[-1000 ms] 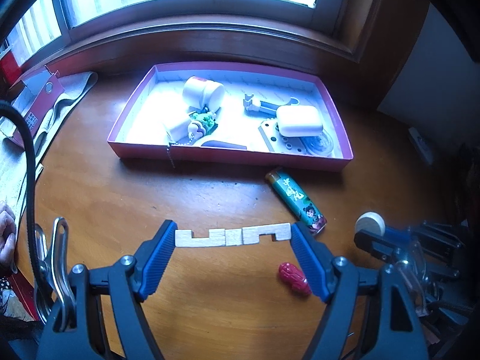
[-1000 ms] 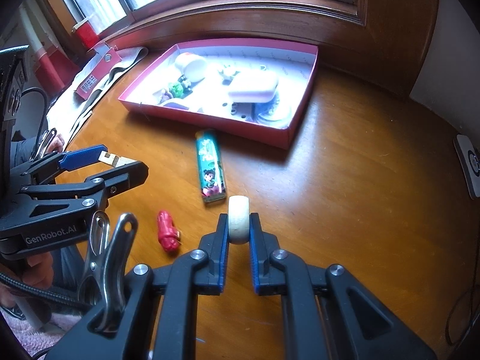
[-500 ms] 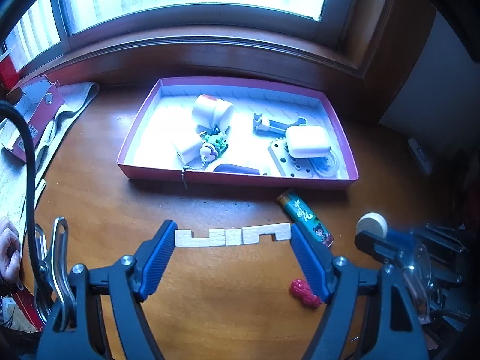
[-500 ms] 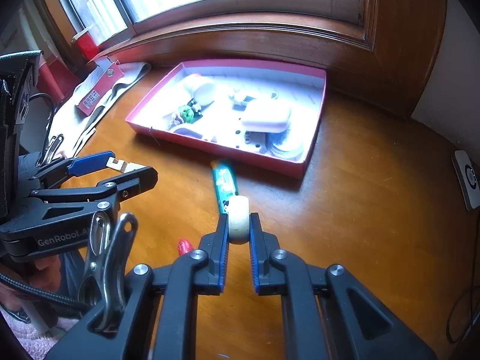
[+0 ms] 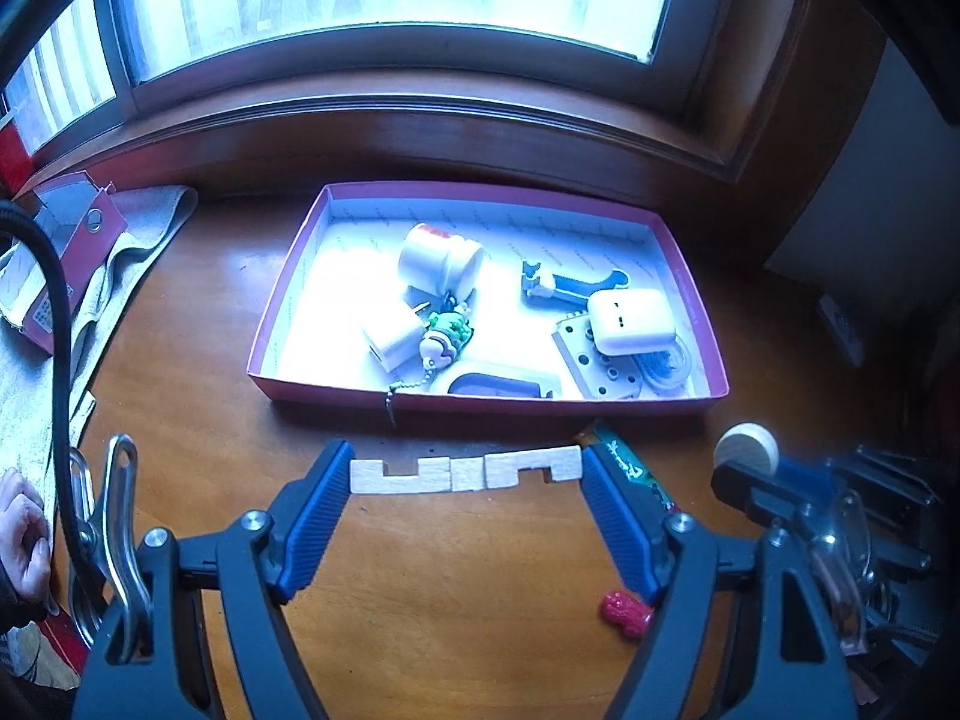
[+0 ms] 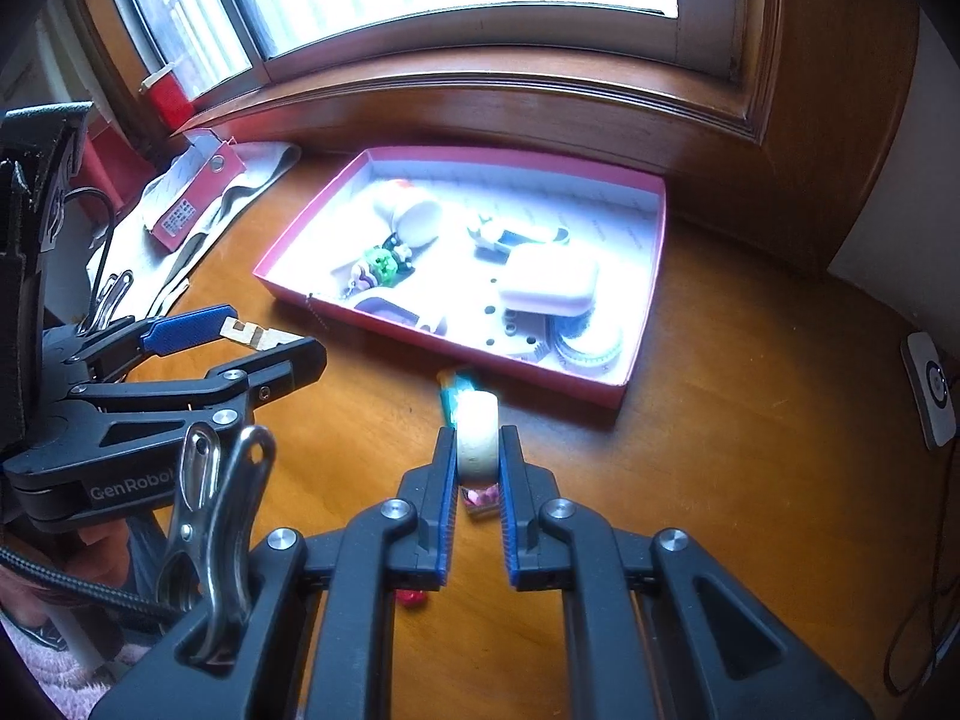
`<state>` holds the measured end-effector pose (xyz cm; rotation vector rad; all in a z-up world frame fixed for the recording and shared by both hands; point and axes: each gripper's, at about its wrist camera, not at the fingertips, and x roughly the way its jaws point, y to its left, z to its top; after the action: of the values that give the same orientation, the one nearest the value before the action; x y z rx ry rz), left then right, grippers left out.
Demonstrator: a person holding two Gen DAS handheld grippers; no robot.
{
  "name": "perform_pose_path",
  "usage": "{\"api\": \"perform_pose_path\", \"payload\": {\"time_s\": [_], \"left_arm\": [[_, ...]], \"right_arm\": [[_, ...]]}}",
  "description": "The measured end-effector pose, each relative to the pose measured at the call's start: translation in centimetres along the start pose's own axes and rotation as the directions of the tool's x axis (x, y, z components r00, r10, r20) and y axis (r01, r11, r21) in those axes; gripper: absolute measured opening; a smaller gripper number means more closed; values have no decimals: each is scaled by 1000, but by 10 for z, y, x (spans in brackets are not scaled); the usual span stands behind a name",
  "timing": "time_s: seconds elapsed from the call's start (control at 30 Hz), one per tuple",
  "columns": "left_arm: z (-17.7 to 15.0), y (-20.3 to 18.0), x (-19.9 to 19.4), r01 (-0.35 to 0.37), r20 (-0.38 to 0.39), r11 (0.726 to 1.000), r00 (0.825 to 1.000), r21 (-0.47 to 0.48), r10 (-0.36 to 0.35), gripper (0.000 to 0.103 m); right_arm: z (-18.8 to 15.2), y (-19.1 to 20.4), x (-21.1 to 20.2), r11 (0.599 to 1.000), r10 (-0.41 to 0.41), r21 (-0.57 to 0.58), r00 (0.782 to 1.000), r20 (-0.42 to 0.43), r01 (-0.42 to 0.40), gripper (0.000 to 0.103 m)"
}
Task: Organize rigid objects
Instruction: 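Carry the wooden disc and zigzag strip over the pink tray with both grippers, then open both grippers to drop the zigzag strip and disc into the tray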
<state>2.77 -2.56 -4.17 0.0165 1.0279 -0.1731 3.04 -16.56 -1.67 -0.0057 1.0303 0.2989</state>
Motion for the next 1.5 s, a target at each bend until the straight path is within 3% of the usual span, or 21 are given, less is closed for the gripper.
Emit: {"api": "perform_pose_path", "payload": {"time_s": [0.6, 1.5], "left_arm": [[27, 10, 20, -2, -12, 1000, 1000, -23, 2, 80], [63, 17, 73, -7, -59, 1000, 998, -28, 5, 80]], "right_arm": [[33, -3, 9, 1000, -12, -2, 1000, 16, 12, 13], [70, -29, 57, 999, -21, 25, 999, -26, 22, 13]]}}
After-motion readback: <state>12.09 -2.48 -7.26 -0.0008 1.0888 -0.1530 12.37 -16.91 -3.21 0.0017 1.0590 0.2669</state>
